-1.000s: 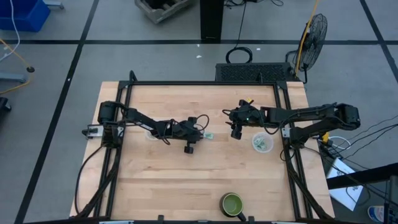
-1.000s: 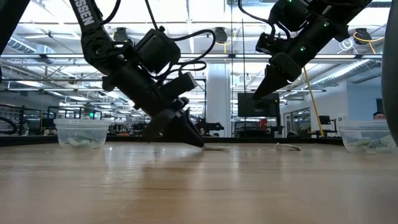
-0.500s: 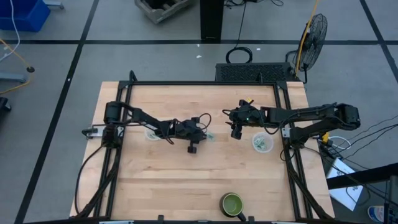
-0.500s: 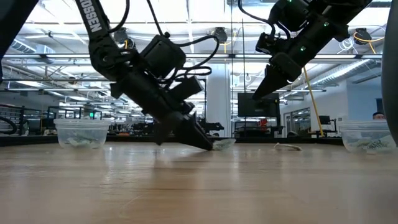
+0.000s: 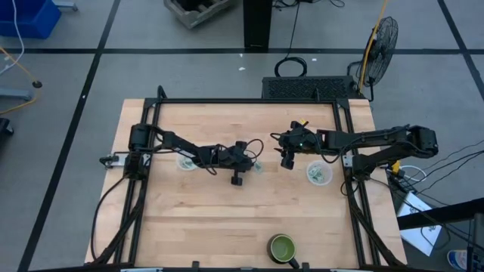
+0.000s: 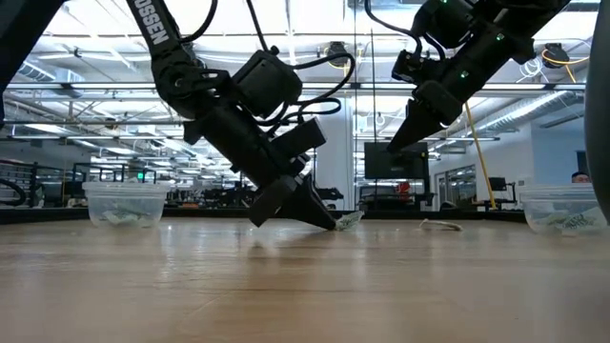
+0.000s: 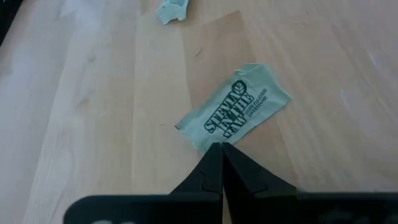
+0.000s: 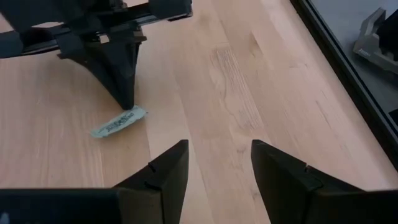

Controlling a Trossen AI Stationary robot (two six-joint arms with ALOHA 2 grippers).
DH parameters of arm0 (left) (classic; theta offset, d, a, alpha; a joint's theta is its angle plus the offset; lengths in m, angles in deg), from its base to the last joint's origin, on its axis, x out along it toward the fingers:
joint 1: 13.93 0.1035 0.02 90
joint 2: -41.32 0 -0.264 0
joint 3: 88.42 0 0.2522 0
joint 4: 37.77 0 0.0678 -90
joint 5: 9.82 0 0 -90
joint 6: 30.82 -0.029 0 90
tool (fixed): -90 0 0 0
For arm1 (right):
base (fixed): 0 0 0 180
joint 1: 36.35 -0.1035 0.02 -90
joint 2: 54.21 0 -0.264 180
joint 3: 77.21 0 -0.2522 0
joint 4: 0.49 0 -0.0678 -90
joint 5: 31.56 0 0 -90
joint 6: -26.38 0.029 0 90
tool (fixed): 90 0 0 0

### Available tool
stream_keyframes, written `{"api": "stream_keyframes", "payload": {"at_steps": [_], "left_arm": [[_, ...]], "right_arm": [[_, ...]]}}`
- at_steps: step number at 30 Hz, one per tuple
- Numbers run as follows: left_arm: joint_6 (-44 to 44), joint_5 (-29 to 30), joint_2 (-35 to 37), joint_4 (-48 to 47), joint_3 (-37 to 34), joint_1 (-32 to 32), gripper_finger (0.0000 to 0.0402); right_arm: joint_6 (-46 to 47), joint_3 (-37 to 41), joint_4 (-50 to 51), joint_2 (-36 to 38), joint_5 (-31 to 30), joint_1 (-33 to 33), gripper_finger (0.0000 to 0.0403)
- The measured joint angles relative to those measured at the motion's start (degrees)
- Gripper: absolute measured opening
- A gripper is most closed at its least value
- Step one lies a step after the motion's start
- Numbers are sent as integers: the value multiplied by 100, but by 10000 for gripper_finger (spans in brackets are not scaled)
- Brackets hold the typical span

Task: Pick and place Stevia / Truvia into bins
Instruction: Put the stevia packet into the left transparent container

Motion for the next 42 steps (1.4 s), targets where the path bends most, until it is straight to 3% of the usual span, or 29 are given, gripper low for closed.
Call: {"api": "stream_keyframes", "payload": {"at_steps": [3,8,14,19,24,31,39,42], "left_arm": [[0,51,108,-158,-10,12,3],[2,176,513,-1008,-17,13,3],[80,191,1004,-1838,-17,-59,3],[227,153,1139,-1620,-14,-125,19],[111,177,1091,-1648,-13,-146,64],[4,192,1048,-1570,-17,-135,127],[-181,55,587,-813,-15,-133,140],[-355,285,399,-690,-15,-136,140]], "right_arm": [[2,0,2,0,139,2,169],[411,-4,-57,-121,898,-21,169],[588,0,-415,-680,924,-94,169],[683,0,-1261,-1307,1227,-92,169],[1054,-2,-1780,-1820,1543,-139,169],[883,-2,-2540,-2431,1648,-422,169],[812,1,-2652,-2754,1615,-479,169],[805,0,-2700,-2908,1615,-479,169]]}}
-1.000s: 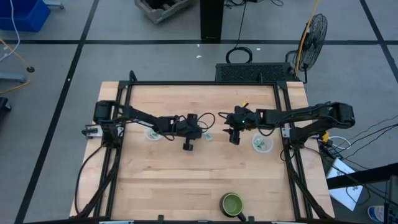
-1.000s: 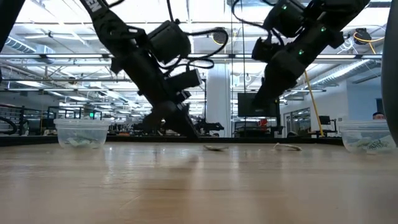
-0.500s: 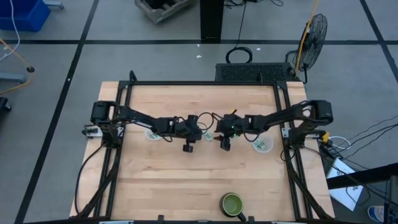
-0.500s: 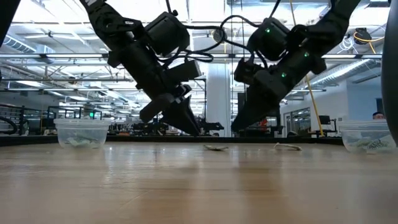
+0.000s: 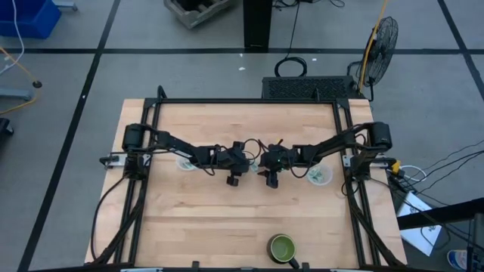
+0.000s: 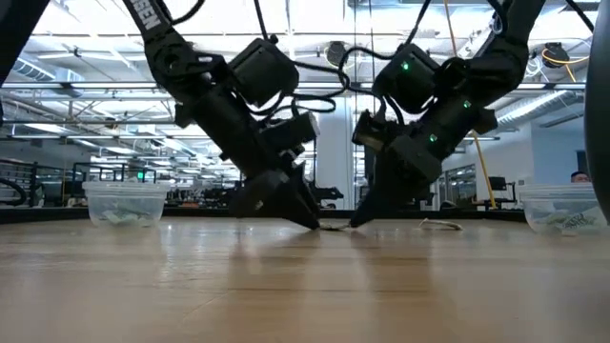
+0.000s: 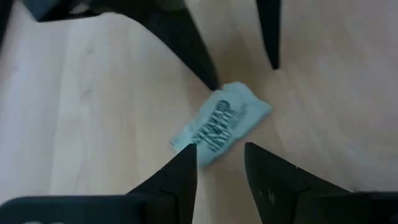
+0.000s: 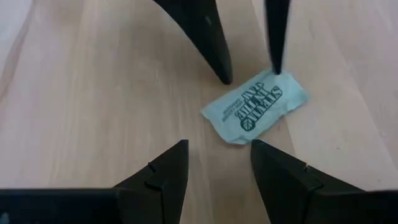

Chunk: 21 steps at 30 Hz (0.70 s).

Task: Pick and place Stevia / Truvia into bins
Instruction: Put the stevia packet into the left transparent container

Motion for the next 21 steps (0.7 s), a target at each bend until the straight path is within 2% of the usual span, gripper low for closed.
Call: {"api": "stream_keyframes", "payload": {"at_steps": [2,4,7,13,21], "left_arm": [[-36,209,-31,67,0,2,140],[-34,181,-31,68,0,45,140],[8,-144,-31,81,0,132,140],[194,-738,-31,100,1,239,140],[424,-888,-31,181,4,256,140]], "right_arm": [[-7,-2,-18,-60,-2,5,169],[-9,-6,-57,-128,-48,22,169],[-42,-6,-69,-141,-201,51,169],[-53,7,-478,-163,-140,206,169],[-3,5,-506,-163,-45,337,169]]}}
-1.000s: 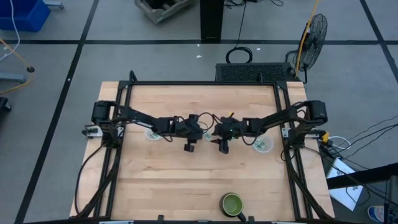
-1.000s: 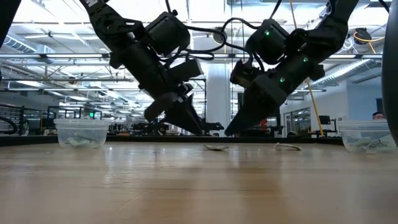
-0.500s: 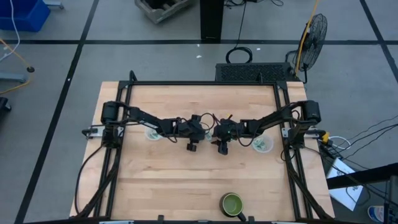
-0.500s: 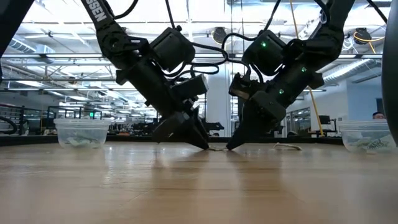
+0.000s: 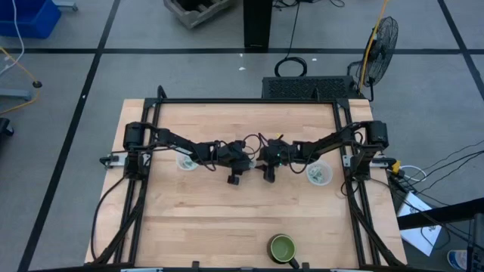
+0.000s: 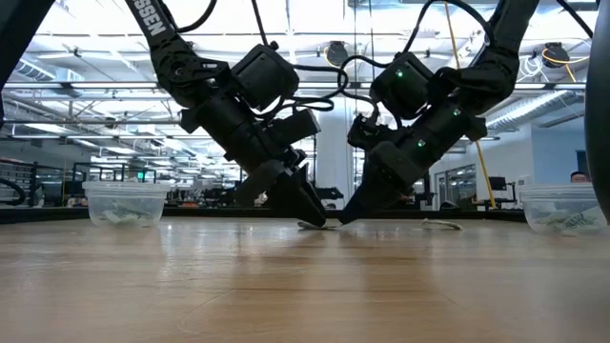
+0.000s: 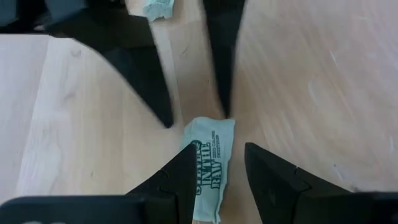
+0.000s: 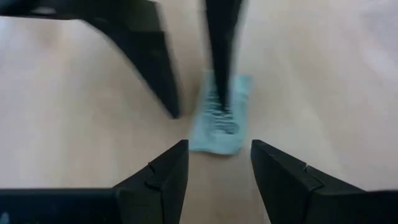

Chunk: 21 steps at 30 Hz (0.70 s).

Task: Pick and place Stevia / Truvia into bins
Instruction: Put the stevia packet into the left transparent container

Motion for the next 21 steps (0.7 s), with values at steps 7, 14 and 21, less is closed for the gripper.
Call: {"api": "stream_keyframes", "payload": {"at_steps": [7,14,21], "left_arm": [[34,9,0,-229,11,4,140],[139,-134,-50,-506,23,65,91],[611,-517,-284,-733,48,315,8]], "right_arm": [[100,0,-51,0,390,-11,169],[-33,0,-99,2,367,17,169],[-65,0,-193,7,348,24,169]]}}
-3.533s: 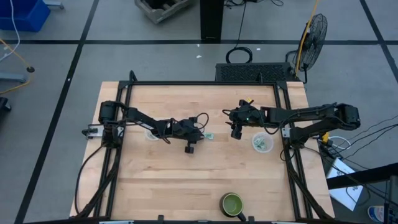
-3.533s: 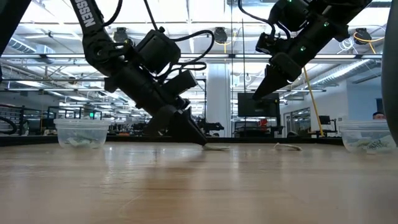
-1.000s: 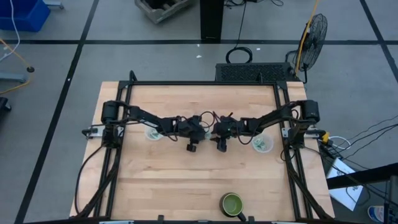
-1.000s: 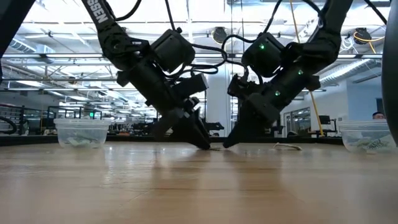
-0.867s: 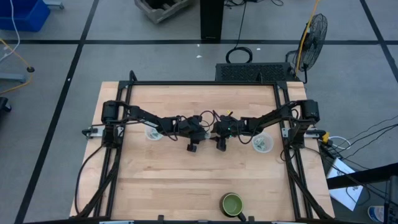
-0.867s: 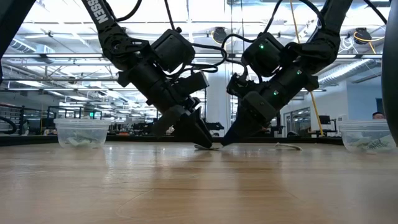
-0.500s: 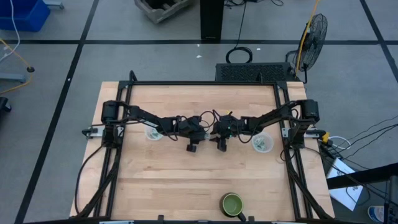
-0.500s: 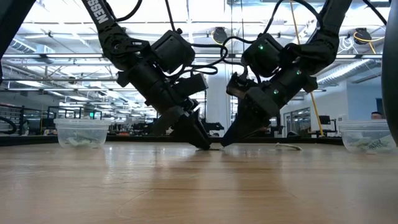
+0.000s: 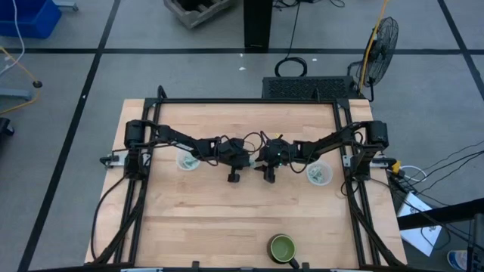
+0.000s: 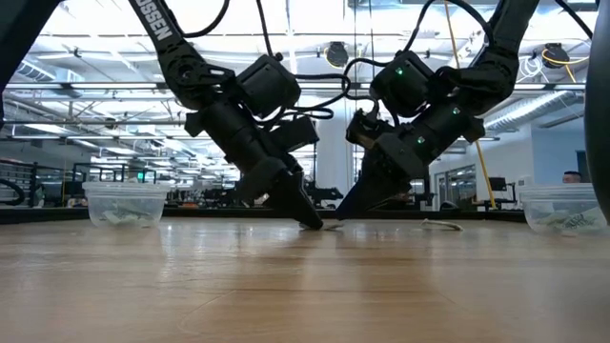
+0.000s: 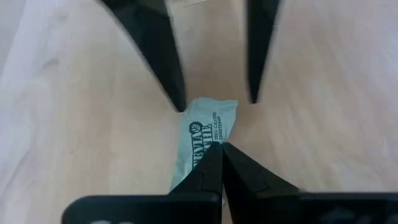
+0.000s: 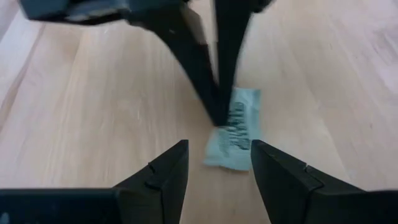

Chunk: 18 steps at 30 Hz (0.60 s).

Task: Pick and place Stevia / Truvia into bins
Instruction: Put the stevia packet into the left transparent container

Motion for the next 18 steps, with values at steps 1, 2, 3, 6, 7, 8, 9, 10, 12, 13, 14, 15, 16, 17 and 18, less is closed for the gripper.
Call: {"api": "stream_keyframes", "payload": {"at_steps": [1,2,3,6,7,8,9,10,12,13,14,15,16,17,18], "left_arm": [[35,46,-4,14,0,11,7],[51,90,-10,66,-3,16,8],[8,116,-20,145,-14,14,10],[-202,236,59,227,-30,-31,6],[-241,279,123,221,-33,-54,4],[-259,364,209,176,-37,-69,4],[-275,444,326,35,-48,-82,5],[-288,522,463,-124,-64,-86,5],[-378,677,803,-563,-81,-81,3],[-430,792,991,-782,-81,-81,3],[-455,930,1236,-1061,-76,-83,4],[-460,1103,1501,-1407,-69,-86,5],[-431,1289,1746,-1769,-63,-93,5],[-369,1467,1982,-2131,-59,-105,5],[-266,1612,2238,-2534,-59,-130,3]], "right_arm": [[-5,0,-43,0,-1,0,169],[-28,0,-86,0,0,0,169],[-81,-4,-115,2,0,0,169],[-240,-4,-119,50,-1,4,169],[-277,-7,-121,61,0,4,169],[-293,-3,-72,104,0,2,169],[-300,0,-61,137,0,2,169],[-298,-1,-100,153,0,2,169],[-298,-10,-11,238,0,2,169],[-296,2,29,279,2,2,169],[-296,-3,15,291,2,2,169],[-294,-11,55,327,2,2,169],[-293,-7,151,363,4,2,169],[-283,0,176,376,7,-1,169],[-249,-3,154,375,14,-2,169]]}}
